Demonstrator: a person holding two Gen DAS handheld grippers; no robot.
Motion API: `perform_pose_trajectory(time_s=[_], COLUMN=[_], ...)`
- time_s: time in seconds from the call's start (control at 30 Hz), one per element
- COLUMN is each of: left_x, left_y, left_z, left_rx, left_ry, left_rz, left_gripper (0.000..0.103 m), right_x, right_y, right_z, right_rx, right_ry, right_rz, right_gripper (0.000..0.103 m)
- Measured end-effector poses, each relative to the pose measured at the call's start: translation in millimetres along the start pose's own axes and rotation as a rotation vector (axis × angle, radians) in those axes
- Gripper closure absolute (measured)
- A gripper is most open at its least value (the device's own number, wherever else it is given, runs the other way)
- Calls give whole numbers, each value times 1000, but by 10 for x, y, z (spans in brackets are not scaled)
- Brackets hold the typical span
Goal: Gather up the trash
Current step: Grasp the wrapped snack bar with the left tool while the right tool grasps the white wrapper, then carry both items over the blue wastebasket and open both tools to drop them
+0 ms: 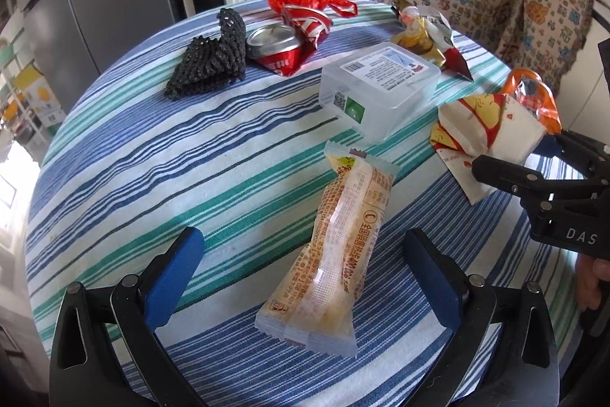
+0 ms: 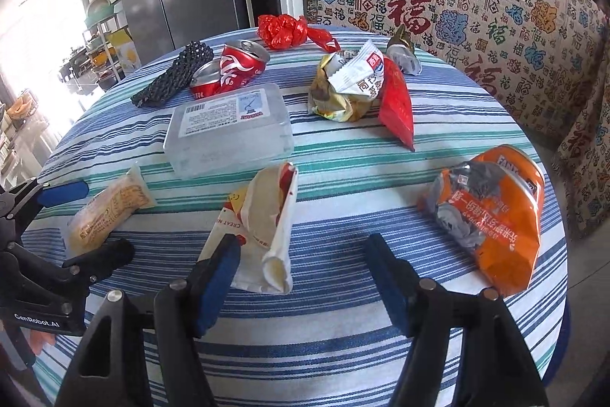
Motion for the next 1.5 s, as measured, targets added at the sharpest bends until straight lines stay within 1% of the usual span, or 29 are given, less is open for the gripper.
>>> perform_pose_trajectory(time_s=[0.1,0.13,0.17,0.2,0.23,0.27,0.3,0.33,0.37,0.4,0.43,0.47,0.57,0.67,0.9,1.13,1.5], left_x=[2,1,2,-2,-8,-16,-37,-64,-88,-107,-123,-133,-150,-169,-276,-319,-409], left_y=[1,1,2,2,0,-10,-27,-48,-75,-101,-125,-147,-176,-192,-316,-482,-757], left_z=[-1,-2,2,1,2,6,6,-2,-16,-20,-25,-34,-43,-39,-17,-24,-63], left_rx=[1,3,4,4,6,12,17,23,30,39,48,56,65,46,50,62,103], left_ry=[0,2,3,3,-1,-7,-17,-28,-36,-41,-45,-45,-52,-43,-65,-69,-86], left_rz=[1,1,0,1,6,3,-9,-19,-24,-35,-41,-46,-37,-63,-81,-97,-124], left_gripper=[0,0,0,0,1,7,14,27,41,50,70,77,82,83,83,83,83], right_x=[0,-12,-26,-46,-56,-61,-60,-74,-90,-110,-136,-168,-291,-418,-654,-819,-1043], right_y=[-9,-32,-66,-108,-134,-146,-148,-141,-137,-134,-136,-136,-159,-200,-287,-362,-601], right_z=[5,-1,-13,-23,-35,-46,-61,-68,-79,-94,-107,-116,-135,-140,-221,-317,-563], right_rx=[6,19,38,59,77,90,91,91,90,91,91,93,104,111,113,108,131], right_ry=[-5,-12,-17,-28,-38,-45,-37,-42,-44,-46,-51,-57,-78,-100,-117,-120,-118], right_rz=[7,10,8,11,39,69,64,62,57,52,49,49,51,42,32,19,-9], right_gripper=[29,32,38,46,70,84,88,97,97,97,97,98,98,98,98,98,97])
Point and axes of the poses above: each gripper's, at about its wrist camera, not at the fingertips, and x roughly the way its jaws point, y to its left, z to its top, the point moved 4 cm from there along x, roughly the way its jaws point, and after that the axes turned 12 degrees about -x, right-handed, at the moved point
